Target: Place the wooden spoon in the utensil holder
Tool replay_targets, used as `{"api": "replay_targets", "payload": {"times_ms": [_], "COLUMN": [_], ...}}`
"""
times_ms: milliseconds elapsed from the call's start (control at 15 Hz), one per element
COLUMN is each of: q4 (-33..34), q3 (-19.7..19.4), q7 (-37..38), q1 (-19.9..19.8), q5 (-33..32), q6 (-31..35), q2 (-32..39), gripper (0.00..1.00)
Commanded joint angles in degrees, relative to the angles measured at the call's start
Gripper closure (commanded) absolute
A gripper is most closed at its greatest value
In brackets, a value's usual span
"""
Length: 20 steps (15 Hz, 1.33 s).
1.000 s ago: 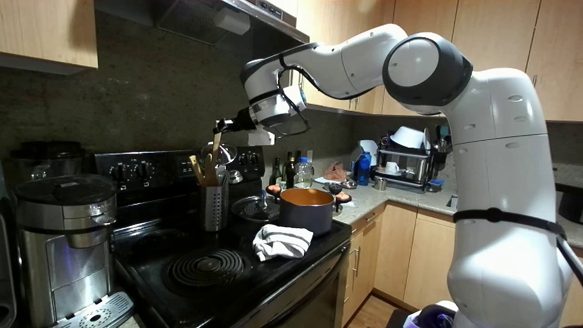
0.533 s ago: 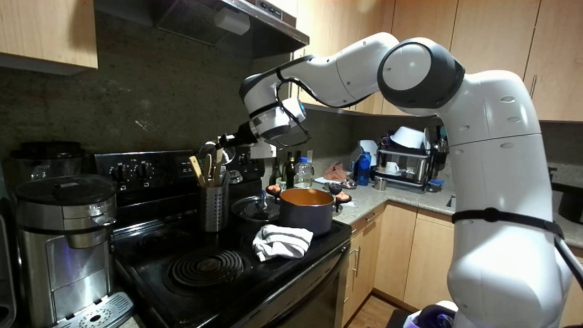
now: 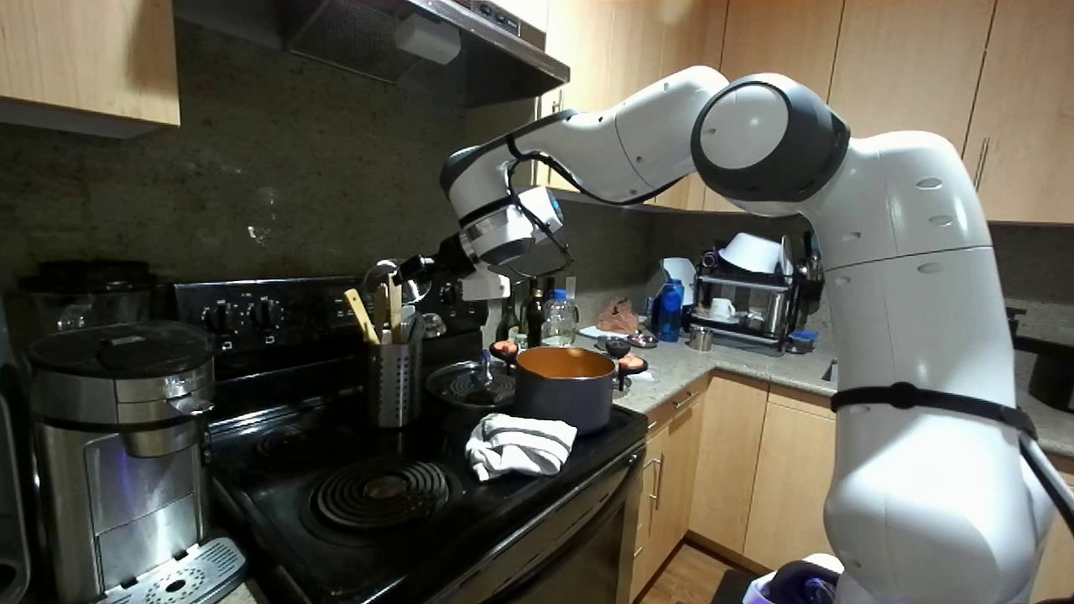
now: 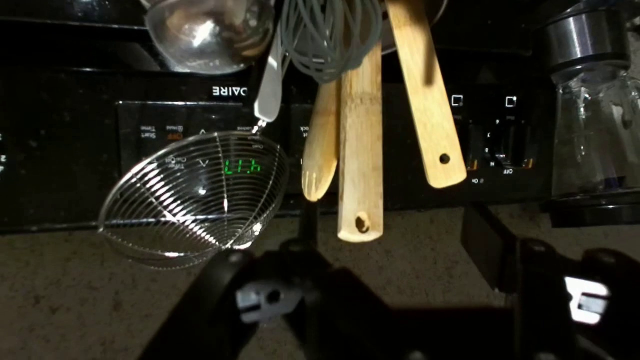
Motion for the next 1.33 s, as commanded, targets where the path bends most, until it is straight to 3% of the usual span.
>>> {"api": "replay_targets", "payload": {"times_ms": [0, 400, 933, 1133, 1200, 1267], "q4": [-1.5, -5.3, -20.3, -24.8, -19.9, -21.3], "q3": [0.2, -0.9, -2.4, -3.0, -2.5, -2.6], "q7": [0.4, 6.0, 9.2, 7.9, 7.6, 7.6], "q1": [-0.8, -0.9, -1.1, -0.8, -0.6, -0.6], "q5": [1.1, -1.4, -4.8, -3.4, -3.7, -3.7], "q6": [-2.0, -2.4, -7.3, -9.5, -6.9, -7.6], "q2": [-4.5, -12.4, -26.8, -32.8, -26.9, -28.7], "gripper": [0.0, 0.0, 0.0, 0.0, 0.0, 0.0]}}
